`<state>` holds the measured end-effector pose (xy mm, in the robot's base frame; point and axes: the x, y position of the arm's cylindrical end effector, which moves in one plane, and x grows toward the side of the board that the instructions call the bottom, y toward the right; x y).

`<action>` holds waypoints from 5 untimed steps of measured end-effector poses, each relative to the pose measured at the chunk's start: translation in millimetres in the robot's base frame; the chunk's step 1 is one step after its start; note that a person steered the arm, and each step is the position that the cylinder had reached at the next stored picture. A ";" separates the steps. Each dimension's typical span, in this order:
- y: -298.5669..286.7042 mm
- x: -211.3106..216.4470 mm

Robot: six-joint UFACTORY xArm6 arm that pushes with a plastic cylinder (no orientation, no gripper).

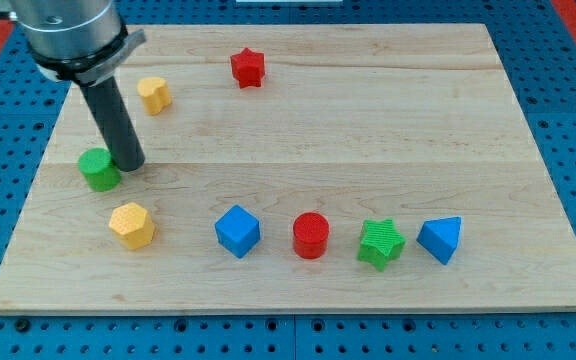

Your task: Push the green circle to the left of the yellow hexagon

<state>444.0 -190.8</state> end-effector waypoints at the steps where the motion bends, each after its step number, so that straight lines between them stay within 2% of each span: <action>1: -13.6 -19.2; 3: -22.2 5.3; 4: -28.3 -15.9; 5: -54.1 -15.5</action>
<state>428.6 -244.9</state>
